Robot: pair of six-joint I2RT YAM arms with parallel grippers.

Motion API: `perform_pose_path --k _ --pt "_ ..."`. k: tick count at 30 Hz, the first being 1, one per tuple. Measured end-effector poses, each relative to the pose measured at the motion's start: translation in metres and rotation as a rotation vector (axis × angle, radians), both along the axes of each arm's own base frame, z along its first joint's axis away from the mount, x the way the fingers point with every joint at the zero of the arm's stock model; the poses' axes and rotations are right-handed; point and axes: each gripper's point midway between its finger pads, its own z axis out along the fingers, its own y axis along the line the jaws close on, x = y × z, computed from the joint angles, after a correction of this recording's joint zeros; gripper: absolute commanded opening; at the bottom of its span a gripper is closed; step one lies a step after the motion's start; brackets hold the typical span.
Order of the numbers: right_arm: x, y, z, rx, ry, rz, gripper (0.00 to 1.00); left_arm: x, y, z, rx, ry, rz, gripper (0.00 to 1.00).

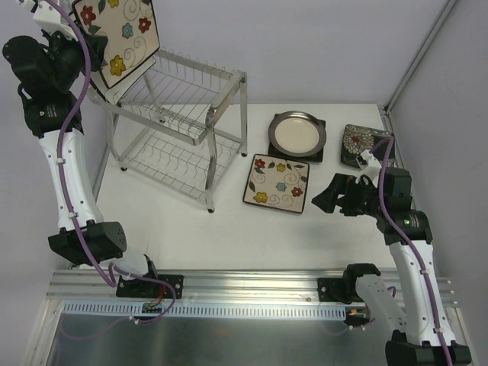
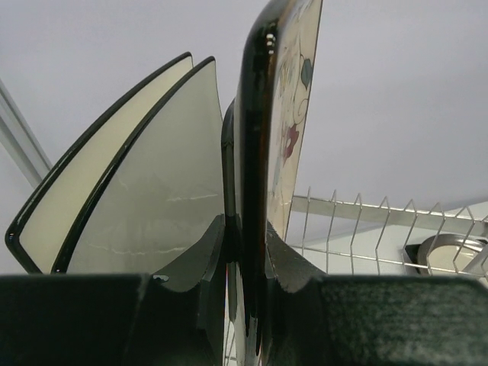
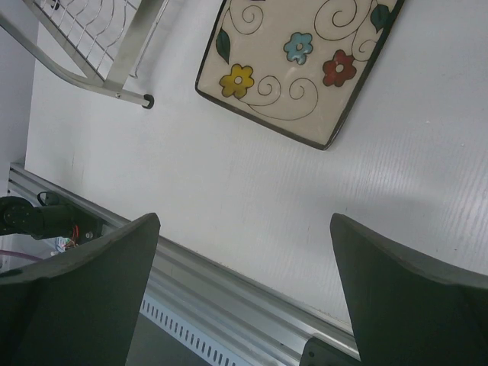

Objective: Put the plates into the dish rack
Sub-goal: Insert the plate into the dish rack

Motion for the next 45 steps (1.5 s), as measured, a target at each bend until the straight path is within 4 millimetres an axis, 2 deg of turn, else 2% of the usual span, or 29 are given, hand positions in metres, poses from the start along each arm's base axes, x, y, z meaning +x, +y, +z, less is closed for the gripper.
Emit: perform_pose_path --k 11,38,41,45 --pt "0.007 0.007 0.002 0.010 -0.005 0.040 1.00 0.011 0.018 -0.017 0.002 0.030 -0.017 0.00" --pt "0.007 0.009 0.009 0.018 -0.042 0.060 0.99 0.033 0.024 -0.072 -0.072 0.087 -0.043 0.00" --pt "0.006 0.010 0.010 0.018 -0.045 0.062 1.00 0.033 0.024 -0.073 -0.070 0.081 -0.043 0.00" --pt "0.006 0.010 0.010 0.018 -0.048 0.065 1.00 0.031 0.024 -0.075 -0.067 0.072 -0.040 0.12"
